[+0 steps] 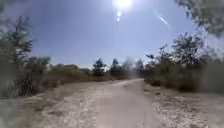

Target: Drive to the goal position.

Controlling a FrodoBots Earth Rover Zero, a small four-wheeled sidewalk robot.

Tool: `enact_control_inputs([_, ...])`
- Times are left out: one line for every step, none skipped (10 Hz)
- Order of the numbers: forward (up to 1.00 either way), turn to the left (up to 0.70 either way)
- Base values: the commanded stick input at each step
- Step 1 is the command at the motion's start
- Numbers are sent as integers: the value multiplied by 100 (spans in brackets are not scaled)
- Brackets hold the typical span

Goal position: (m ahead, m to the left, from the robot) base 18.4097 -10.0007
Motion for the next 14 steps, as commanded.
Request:
enact_control_inputs([70, 0])
enact_control_inputs([70, 0])
enact_control_inputs([70, 0])
enact_control_inputs([70, 0])
enact_control_inputs([70, 0])
enact_control_inputs([70, 0])
enact_control_inputs([70, 0])
enact_control_inputs([70, 0])
enact_control_inputs([70, 0])
enact_control_inputs([70, 0])
enact_control_inputs([70, 0])
enact_control_inputs([70, 0])
enact_control_inputs([70, 0])
enact_control_inputs([70, 0])
